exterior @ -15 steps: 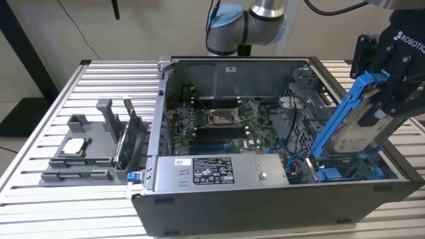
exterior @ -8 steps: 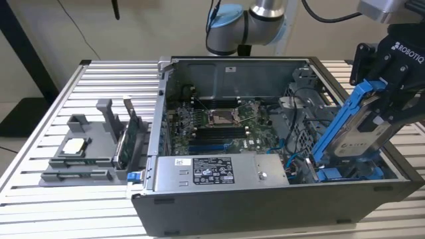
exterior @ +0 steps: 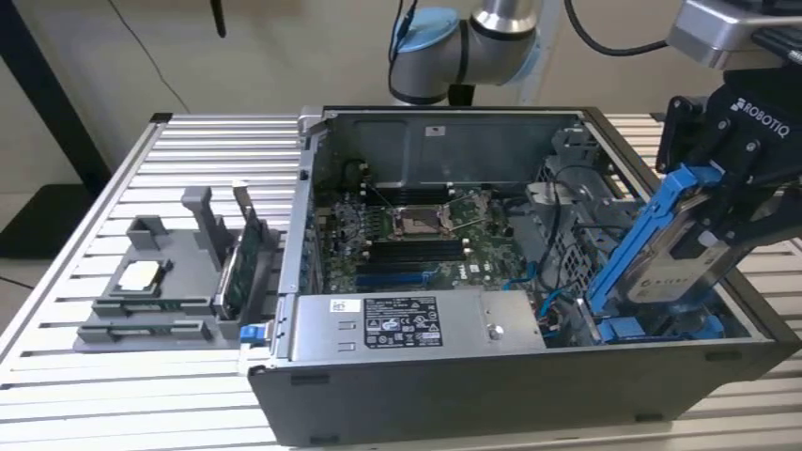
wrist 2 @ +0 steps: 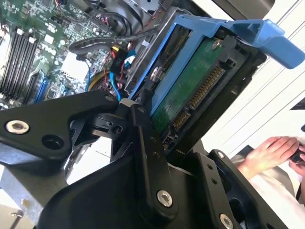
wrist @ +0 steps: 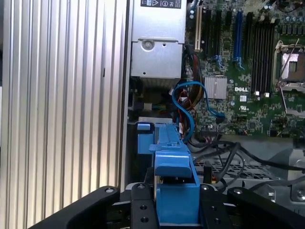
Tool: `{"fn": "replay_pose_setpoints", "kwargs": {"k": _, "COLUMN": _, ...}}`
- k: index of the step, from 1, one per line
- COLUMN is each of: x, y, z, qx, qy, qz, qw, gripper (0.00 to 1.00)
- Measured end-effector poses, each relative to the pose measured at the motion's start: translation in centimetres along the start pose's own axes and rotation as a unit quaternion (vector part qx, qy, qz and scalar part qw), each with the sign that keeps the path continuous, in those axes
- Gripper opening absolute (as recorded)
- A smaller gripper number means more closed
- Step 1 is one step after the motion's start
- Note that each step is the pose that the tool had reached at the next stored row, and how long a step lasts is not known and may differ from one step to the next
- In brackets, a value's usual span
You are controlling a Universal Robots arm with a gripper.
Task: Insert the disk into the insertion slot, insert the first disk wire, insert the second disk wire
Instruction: 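Insert the disk into the insertion slot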
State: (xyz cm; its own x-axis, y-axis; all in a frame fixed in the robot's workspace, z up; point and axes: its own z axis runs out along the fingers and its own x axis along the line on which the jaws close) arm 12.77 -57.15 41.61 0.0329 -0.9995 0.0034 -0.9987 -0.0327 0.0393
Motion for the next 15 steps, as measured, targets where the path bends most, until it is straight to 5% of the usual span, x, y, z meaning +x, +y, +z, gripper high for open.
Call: {"fn": "replay_pose_setpoints", "kwargs": {"k": 15, "x": -0.12, "y": -0.27, "z": 1.96, "qx": 0.0000, "qy": 0.0000, "qz": 0.000, "qw": 1.0000, "gripper": 0.33}}
